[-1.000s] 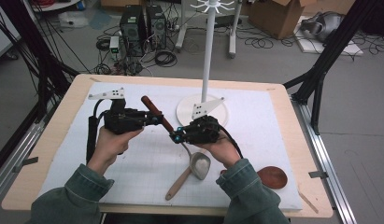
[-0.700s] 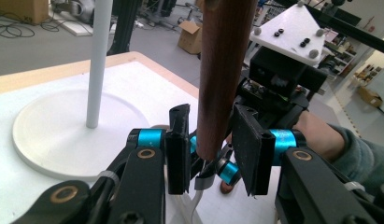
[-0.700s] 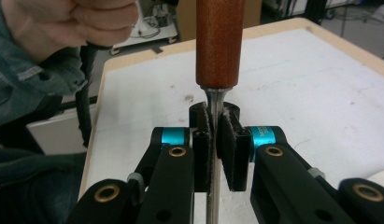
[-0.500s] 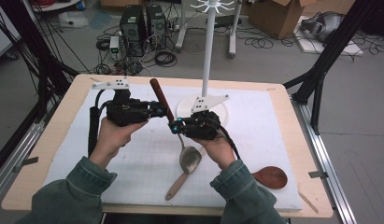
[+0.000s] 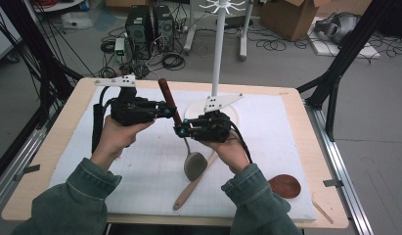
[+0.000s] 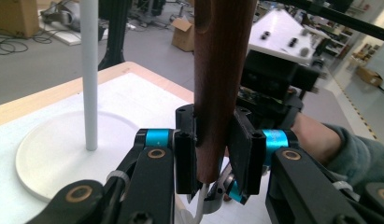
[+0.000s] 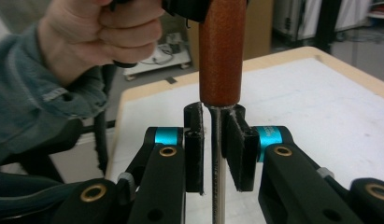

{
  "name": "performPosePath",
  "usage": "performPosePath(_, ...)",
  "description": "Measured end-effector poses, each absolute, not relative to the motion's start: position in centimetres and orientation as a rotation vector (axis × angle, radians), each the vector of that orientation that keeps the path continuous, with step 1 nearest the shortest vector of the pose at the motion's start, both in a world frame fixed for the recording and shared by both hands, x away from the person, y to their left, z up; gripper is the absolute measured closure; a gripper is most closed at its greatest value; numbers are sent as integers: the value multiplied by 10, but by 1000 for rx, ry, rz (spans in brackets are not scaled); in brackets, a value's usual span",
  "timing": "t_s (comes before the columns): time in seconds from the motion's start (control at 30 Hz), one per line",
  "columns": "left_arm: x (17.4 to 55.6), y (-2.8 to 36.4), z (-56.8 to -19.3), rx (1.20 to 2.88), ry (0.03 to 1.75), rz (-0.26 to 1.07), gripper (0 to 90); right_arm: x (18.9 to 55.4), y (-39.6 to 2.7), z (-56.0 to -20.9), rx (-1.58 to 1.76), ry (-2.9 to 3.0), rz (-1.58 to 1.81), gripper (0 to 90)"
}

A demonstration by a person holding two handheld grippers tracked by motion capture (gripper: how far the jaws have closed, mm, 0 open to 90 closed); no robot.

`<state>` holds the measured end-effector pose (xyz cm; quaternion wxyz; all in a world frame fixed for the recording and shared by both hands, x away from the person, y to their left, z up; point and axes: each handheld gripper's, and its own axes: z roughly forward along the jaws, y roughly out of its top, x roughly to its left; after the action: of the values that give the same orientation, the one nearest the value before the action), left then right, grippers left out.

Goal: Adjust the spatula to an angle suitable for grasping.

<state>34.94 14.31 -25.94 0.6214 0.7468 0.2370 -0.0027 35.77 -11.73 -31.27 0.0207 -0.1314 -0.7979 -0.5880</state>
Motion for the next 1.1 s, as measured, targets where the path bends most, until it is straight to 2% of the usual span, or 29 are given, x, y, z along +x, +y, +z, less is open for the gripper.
performPosePath(0.3,352,145,-256,1712,533,8,720,361,-113,-312,-391,-2448,-1852,837)
performPosePath(0.43,350,149,-255,1720,538,32,668,360,-116,-309,-449,-2475,-1896,840)
performPosePath(1.1,338,175,-280,1782,558,191,544,367,-139,-302,-655,-2549,-1977,840)
